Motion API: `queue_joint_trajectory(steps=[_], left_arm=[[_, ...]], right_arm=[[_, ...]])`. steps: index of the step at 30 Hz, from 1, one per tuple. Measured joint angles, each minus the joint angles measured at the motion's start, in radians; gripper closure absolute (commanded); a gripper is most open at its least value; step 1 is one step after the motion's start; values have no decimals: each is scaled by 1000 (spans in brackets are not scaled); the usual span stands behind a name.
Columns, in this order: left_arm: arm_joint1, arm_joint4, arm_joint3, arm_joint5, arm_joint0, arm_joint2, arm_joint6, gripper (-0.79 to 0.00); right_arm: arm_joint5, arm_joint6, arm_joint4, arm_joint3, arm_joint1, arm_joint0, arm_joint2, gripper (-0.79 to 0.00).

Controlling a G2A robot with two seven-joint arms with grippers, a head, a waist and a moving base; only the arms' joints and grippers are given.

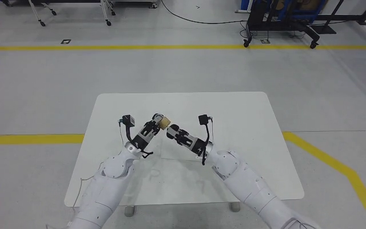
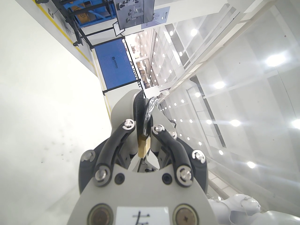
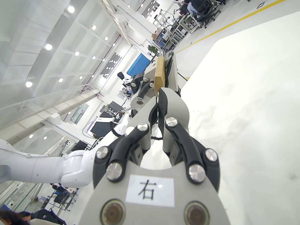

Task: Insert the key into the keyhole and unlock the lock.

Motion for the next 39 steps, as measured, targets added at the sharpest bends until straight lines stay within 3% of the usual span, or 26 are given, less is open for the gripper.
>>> queue_joint_trajectory(steps=[3,4,5,10,13,14,16,18,21,27,31,33,34,39], left_arm=[[0,5,1,-8,2,-2,-7,0],[0,5,2,-9,2,-4,-9,0],[0,5,4,-10,2,-5,-10,0],[-1,-15,9,-6,-1,-19,-14,0],[0,-19,10,-7,-1,-27,-15,0],[0,-20,9,-8,0,-30,-15,0],[0,-19,7,-12,1,-35,-12,0],[0,-18,5,-14,3,-37,-10,0],[-1,-12,1,-19,6,-40,-7,0],[-1,11,-13,-28,16,-39,-12,0],[-1,20,-19,-30,22,-40,-22,0],[-1,20,-22,-32,25,-41,-23,0],[-1,21,-23,-33,26,-42,-24,0],[0,28,-24,-44,25,-44,-43,0]], right_arm=[[-15,12,28,11,-4,3,-1,0],[-20,19,39,17,-5,5,-1,-317],[-23,24,44,21,-6,7,-1,-785],[-52,48,58,41,-7,11,7,-785],[-64,24,-17,40,-2,14,24,-785],[-61,12,-52,36,0,12,29,-720],[-52,-22,-125,19,4,3,37,-376],[-41,-46,-176,3,5,-7,41,-320],[-23,-64,-215,-19,5,-22,39,-320],[-45,-33,-115,-21,-5,-25,26,-305],[-63,15,-4,4,-12,-13,18,-179],[-60,35,37,15,-16,-9,15,-34],[-59,49,67,23,-18,-7,13,0],[-89,144,260,42,-27,-10,2,0]])
